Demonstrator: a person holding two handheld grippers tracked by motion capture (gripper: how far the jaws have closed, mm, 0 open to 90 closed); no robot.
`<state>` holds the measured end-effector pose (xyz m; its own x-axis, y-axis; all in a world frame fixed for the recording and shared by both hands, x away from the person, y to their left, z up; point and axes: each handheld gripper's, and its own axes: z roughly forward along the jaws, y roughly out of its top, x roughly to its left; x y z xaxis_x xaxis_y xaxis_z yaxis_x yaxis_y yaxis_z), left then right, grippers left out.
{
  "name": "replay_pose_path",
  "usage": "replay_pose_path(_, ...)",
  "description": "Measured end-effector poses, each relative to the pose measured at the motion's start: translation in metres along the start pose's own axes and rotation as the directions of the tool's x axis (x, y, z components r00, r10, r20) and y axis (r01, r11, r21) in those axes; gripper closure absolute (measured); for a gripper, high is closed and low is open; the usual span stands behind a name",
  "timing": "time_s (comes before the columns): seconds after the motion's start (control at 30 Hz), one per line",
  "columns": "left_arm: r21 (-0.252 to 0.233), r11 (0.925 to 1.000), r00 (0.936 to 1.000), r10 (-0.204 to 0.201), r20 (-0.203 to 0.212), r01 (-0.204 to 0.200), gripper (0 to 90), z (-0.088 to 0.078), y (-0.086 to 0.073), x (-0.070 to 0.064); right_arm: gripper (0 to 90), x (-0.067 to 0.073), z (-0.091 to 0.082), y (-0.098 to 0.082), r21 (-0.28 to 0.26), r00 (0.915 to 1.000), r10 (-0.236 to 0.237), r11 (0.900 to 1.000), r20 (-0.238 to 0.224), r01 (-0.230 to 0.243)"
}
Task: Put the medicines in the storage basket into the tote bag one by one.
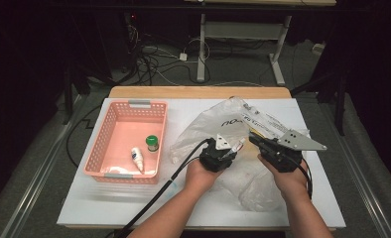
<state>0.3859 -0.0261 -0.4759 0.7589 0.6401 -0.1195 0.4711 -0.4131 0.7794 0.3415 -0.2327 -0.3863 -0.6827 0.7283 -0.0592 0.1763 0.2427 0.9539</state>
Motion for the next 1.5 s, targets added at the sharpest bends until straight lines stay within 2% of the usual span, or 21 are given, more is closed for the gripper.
replay_pose_path(0.27, 0.011, 0.9999, 1.0, -0.007, 0.0, 0.007, 68.2, 0.01, -0.004, 0.002, 90.0, -0.002, 0.0, -0.001, 0.002, 1.0, 0.007, 1.0, 0.003, -0.007)
replay_pose_path(0.5, -0.004, 1.0, 0.9996, 0.006, 0.029, -0.006, 59.8, 0.002, -0.002, -0.003, 90.0, -0.002, 0.0, -0.002, 0.004, 0.9999, 0.01, 1.0, 0.004, -0.01)
replay_pose_path(0.63, -0.012, 0.9997, 0.9988, 0.021, 0.044, -0.021, 56.6, -0.009, -0.002, -0.008, 90.0, -0.002, 0.0, -0.002, 0.005, 1.0, 0.009, 1.0, 0.003, -0.009)
replay_pose_path(0.87, -0.025, 0.9997, 0.9966, 0.005, 0.083, -0.003, 50.1, -0.028, -0.011, -0.015, 90.0, -0.002, -0.001, -0.002, 0.005, 0.9999, 0.01, 1.0, 0.0, -0.01)
replay_pose_path(1.0, -0.03, 0.9996, 0.9959, 0.005, 0.09, -0.003, 47.5, -0.039, -0.018, -0.018, 90.0, -0.002, -0.001, -0.002, 0.005, 1.0, 0.007, 1.0, -0.001, -0.007)
replay_pose_path(1.03, -0.026, 0.9996, 0.9946, -0.009, 0.104, 0.012, 46.8, -0.042, -0.02, -0.019, 90.0, -0.002, -0.001, -0.002, 0.006, 1.0, 0.007, 1.0, -0.002, -0.007)
replay_pose_path(1.1, -0.035, 0.9994, 0.9947, -0.005, 0.102, 0.009, 45.3, -0.048, -0.023, -0.018, 90.0, -0.001, -0.001, -0.002, 0.006, 1.0, 0.005, 1.0, -0.005, -0.005)
replay_pose_path(1.27, -0.05, 0.9986, 0.9909, -0.006, 0.135, 0.013, 42.2, -0.064, -0.034, -0.016, 90.0, 0.001, 0.0, -0.002, 0.01, 0.9999, 0.006, 1.0, -0.012, -0.006)
replay_pose_path(1.37, -0.062, 0.9979, 0.9877, -0.008, 0.156, 0.018, 38.2, -0.075, -0.039, -0.015, 90.0, 0.001, 0.0, -0.003, 0.011, 0.9999, 0.007, 1.0, -0.011, -0.007)
replay_pose_path(1.5, -0.064, 0.9979, 0.9907, 0.0, 0.136, 0.008, 26.9, -0.091, -0.042, -0.016, 90.0, 0.001, 0.0, -0.003, 0.009, 0.9999, 0.012, 1.0, -0.011, -0.012)
